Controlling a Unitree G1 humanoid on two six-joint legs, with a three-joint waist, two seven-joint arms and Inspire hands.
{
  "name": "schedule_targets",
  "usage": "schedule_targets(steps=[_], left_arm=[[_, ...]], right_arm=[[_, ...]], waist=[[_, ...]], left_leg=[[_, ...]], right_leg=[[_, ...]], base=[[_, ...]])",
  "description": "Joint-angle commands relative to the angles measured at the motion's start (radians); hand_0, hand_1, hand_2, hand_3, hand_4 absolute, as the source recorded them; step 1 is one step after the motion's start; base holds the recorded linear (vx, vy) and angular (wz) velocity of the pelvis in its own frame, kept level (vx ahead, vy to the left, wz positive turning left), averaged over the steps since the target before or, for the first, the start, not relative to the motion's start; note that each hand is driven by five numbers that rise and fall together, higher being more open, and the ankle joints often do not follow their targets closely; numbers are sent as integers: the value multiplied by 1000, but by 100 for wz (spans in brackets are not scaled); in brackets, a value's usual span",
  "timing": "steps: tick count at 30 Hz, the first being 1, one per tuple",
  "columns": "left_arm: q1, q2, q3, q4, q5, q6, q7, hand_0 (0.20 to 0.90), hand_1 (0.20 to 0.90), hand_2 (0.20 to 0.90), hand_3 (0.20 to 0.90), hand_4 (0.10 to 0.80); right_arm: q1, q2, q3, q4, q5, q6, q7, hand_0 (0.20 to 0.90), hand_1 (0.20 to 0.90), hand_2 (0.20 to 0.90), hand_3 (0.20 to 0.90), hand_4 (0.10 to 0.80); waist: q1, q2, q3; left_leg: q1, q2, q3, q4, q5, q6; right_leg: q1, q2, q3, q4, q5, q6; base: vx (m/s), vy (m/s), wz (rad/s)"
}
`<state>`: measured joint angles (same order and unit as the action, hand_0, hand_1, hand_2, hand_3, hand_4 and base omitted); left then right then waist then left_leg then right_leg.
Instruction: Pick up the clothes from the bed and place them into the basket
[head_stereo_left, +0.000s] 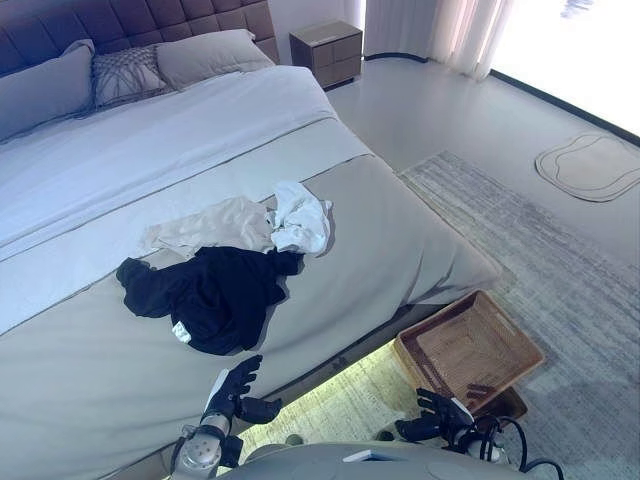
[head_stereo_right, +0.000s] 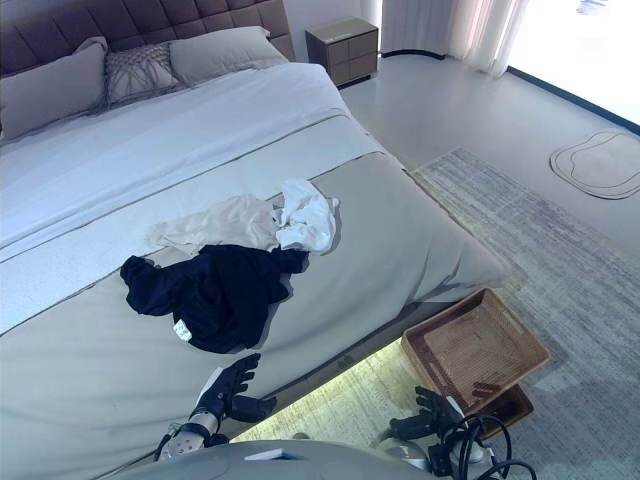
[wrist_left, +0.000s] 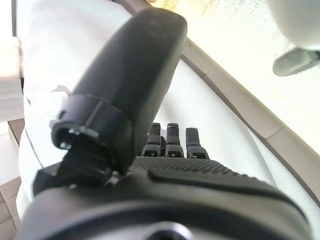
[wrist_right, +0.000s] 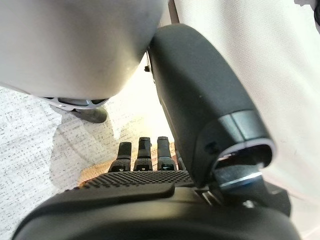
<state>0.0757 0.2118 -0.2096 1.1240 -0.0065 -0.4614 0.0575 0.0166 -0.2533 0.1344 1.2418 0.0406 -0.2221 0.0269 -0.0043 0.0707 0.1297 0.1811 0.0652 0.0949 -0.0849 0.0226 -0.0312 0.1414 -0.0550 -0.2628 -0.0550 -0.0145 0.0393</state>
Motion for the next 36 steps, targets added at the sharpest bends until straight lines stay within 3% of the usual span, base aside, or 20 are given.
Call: schedule_targets(steps=[1,4,6,7,10,11,14,15,16,17,19,20,21,24,26,30,33,36], left_arm=[[-99,30,-10,-9,26,-83,45,900,900,900,900,800],[-108,32,-6,-18,30,-100,36,900,900,900,900,800],[-130,37,-15,-41,46,-100,2,900,900,900,900,800],[-166,38,-43,-51,59,-84,-13,900,900,900,900,800],[-179,32,-62,-36,75,-95,-2,900,900,900,900,800],[-178,38,-68,-29,55,-120,14,900,900,900,900,800],[-173,45,-59,-34,32,-110,23,900,900,900,900,800],[-164,54,-52,-44,31,-98,19,900,900,900,900,800],[-152,66,-48,-55,43,-94,14,900,900,900,900,800],[-145,71,-51,-64,44,-83,18,900,900,900,900,800],[-143,84,-67,-74,14,-60,24,900,900,900,900,800],[-152,87,-73,-81,-4,-48,28,900,900,900,900,800],[-163,91,-78,-77,-11,-45,34,900,900,900,900,800],[-154,92,-77,-107,-16,-10,35,900,900,900,900,800],[-132,93,-71,-134,6,-9,22,900,900,900,900,800],[-116,97,-82,-167,24,11,17,900,900,900,900,800],[-130,105,-113,-173,18,25,29,900,900,900,900,800],[-159,111,-130,-161,7,26,37,900,900,900,900,800]], right_arm=[[-72,22,20,31,27,-39,-3,900,900,900,900,800],[-65,17,6,23,114,-45,16,900,900,900,900,800],[-58,10,-23,11,127,-78,-28,900,900,900,900,800],[-74,-3,-33,4,156,-115,-82,900,900,900,900,800],[-97,-5,-37,-5,205,-122,-123,900,900,900,900,800],[-107,-2,-47,-5,231,-130,-124,900,900,900,900,800],[-104,8,-61,-12,232,-144,-111,900,900,900,900,800],[-100,16,-57,-31,257,-151,-100,900,900,900,900,800],[-94,21,-52,-68,287,-161,-91,900,900,900,900,800],[-94,22,-46,-92,306,-168,-81,900,900,900,900,800],[-102,21,-27,-135,330,-179,-79,900,900,900,900,800],[-112,16,-10,-162,332,-183,-93,900,900,900,900,800],[-120,12,0,-181,301,-196,-114,900,900,900,900,800],[-123,-7,34,-276,271,-197,-152,900,900,900,900,800],[-123,-26,52,-354,218,-202,-197,900,900,900,900,800],[-150,-64,79,-483,100,-187,-296,900,900,900,900,800],[-261,-144,135,-627,-62,-102,-455,900,900,900,900,800],[-391,-215,164,-658,-180,4,-515,900,900,900,900,800]], waist=[[2,-53,5],[0,-63,8],[-13,-57,16],[-24,-49,30],[-28,-37,34],[-28,-30,37],[-26,-26,39],[-24,-20,42],[-29,-14,48],[-36,-10,52],[-48,-15,57],[-51,-25,58],[-63,-31,66],[-45,-40,49],[-23,-46,40],[1,-51,32],[33,-54,34],[53,-56,44]], left_leg=[[-27,-20,50,114,-114,0],[-58,-26,51,191,-136,-7],[-77,18,117,182,-103,-24],[-92,49,166,172,-84,-29],[-84,35,165,144,-80,-16],[-70,24,168,134,-91,1],[-62,9,168,128,-99,22],[-59,-1,162,118,-98,37],[-55,-15,144,104,-103,53],[-49,-17,126,91,-103,56],[-46,-20,81,79,-99,50],[-50,-25,57,83,-101,42],[-58,-32,21,94,-114,51],[-79,-17,19,94,-84,30],[-84,-5,30,97,-70,17],[-90,1,16,107,-68,7],[-104,2,-2,124,-73,0],[-129,1,-11,143,-75,-5]], right_leg=[[-3,-57,22,57,-35,35],[-7,-68,26,64,-32,32],[-18,-86,1,86,-33,40],[-43,-119,-29,119,-40,48],[-66,-145,-39,160,-42,64],[-77,-160,-39,199,-54,72],[-85,-168,-27,259,-68,78],[-113,-172,-9,376,-65,81],[-187,-164,28,510,-28,88],[-232,-144,53,531,-6,89],[-242,-104,91,425,-24,81],[-225,-102,109,296,-11,75],[-226,-89,159,284,-17,76],[-154,-64,151,186,-31,56],[-113,-69,111,160,-31,51],[-82,-67,89,156,-50,40],[-76,-77,55,170,-69,31],[-91,-86,41,189,-79,27]], base=[[0,0,0],[9,98,5],[-74,305,27],[-130,360,64],[-23,243,64],[53,248,30],[71,173,-1],[80,167,5],[101,124,3],[110,-3,10],[114,-142,42],[91,-176,68],[61,-137,60],[99,-194,75],[115,-140,47],[95,-52,24],[48,-6,31],[-23,21,22]])
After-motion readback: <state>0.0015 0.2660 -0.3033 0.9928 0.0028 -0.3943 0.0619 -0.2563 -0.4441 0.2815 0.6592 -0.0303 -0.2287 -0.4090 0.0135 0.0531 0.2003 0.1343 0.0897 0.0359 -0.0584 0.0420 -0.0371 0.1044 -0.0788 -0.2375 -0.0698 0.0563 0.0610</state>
